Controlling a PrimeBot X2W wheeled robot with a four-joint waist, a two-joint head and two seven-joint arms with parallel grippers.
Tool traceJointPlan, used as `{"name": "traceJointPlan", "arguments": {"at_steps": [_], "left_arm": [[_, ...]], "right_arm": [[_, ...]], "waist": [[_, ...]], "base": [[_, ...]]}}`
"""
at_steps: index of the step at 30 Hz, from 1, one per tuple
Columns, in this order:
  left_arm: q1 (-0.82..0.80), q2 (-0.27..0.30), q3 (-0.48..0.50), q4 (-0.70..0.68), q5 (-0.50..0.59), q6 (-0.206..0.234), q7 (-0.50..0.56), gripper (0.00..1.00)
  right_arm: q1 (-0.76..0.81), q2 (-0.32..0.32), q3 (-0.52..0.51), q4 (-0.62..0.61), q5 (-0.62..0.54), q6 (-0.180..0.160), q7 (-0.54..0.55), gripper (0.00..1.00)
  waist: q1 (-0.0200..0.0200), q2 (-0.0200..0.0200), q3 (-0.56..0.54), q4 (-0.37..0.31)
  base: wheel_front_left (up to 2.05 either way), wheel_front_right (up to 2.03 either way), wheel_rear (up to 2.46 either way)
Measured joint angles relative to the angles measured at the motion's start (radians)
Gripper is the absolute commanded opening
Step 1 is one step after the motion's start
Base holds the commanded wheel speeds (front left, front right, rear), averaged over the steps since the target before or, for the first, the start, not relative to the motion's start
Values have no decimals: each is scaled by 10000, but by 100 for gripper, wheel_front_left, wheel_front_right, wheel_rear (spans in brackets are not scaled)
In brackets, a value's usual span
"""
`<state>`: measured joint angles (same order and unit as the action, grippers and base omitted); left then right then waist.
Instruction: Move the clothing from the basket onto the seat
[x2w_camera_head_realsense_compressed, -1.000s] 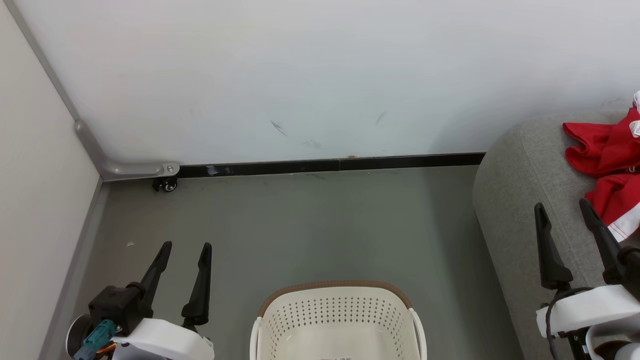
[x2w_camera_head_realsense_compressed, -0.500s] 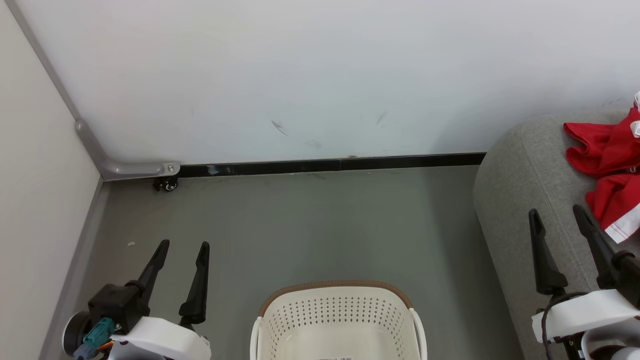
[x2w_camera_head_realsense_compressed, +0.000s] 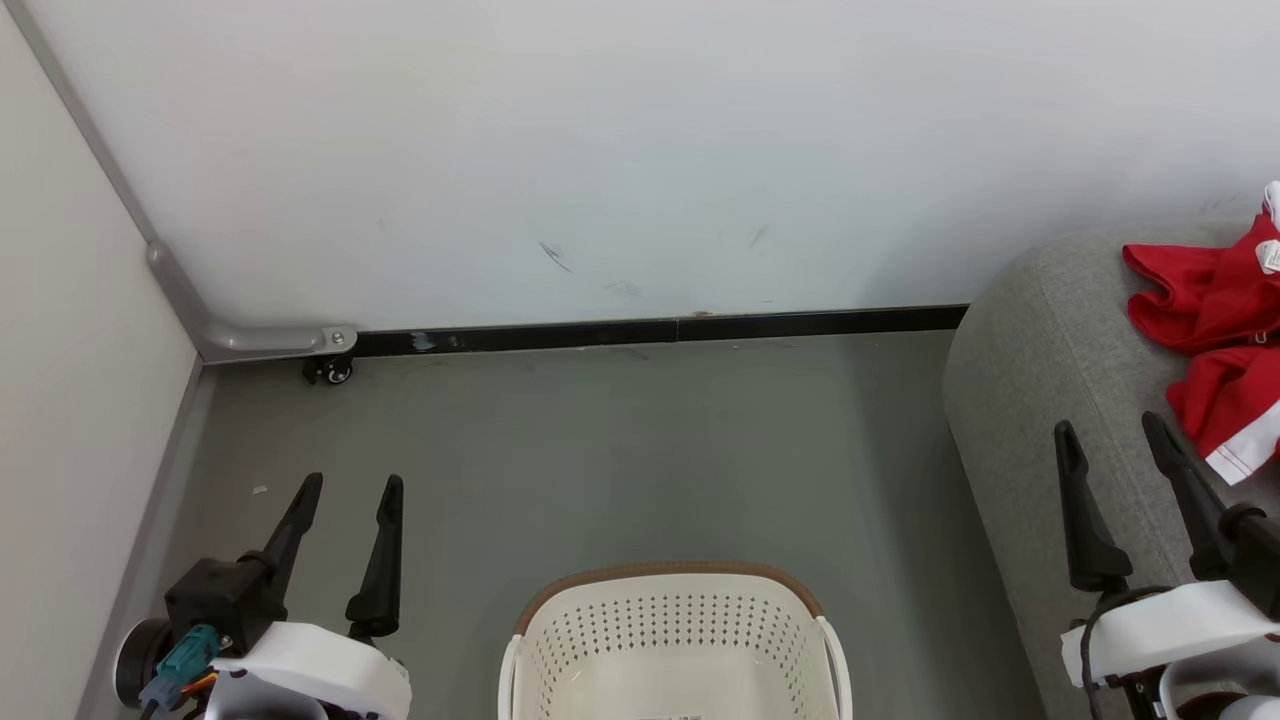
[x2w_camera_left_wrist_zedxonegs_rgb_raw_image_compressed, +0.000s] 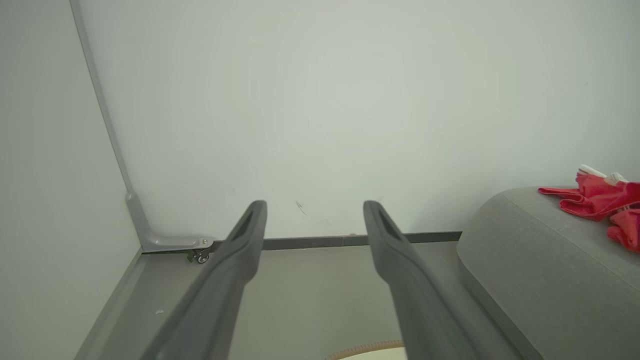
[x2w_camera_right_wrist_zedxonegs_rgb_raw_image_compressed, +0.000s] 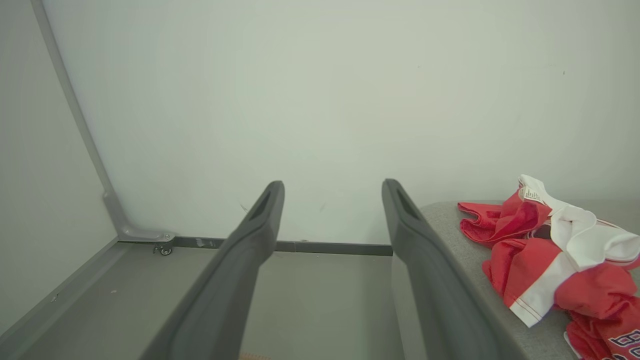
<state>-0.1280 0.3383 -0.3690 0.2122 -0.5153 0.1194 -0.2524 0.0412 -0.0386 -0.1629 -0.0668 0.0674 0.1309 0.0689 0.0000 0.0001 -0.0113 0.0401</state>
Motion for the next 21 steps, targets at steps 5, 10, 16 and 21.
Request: {"name": "traceJointPlan", "arguments": {"at_steps": [5, 10, 16, 21], "left_arm": [[-1, -63, 42, 73, 0, -6, 0, 100], [-2, -140, 58, 113, 2, -8, 0, 100], [-6, -155, 144, 219, 23, -54, 0, 100], [-7, -165, 207, 242, 211, -63, 0, 100]], "right_arm": [[0, 0, -4, 19, 0, 0, -33, 100], [0, 0, -15, 113, 4, 0, -86, 100], [0, 0, -4, 153, 130, 0, -88, 100], [2, 0, 12, 201, 151, 0, -105, 100]], "waist": [[0, 0, -23, 1], [0, 0, -44, 15], [0, 0, -64, 23], [0, 0, -69, 13]], "base": [[0, 0, 0], [0, 0, 0], [0, 0, 0], [0, 0, 0]]}}
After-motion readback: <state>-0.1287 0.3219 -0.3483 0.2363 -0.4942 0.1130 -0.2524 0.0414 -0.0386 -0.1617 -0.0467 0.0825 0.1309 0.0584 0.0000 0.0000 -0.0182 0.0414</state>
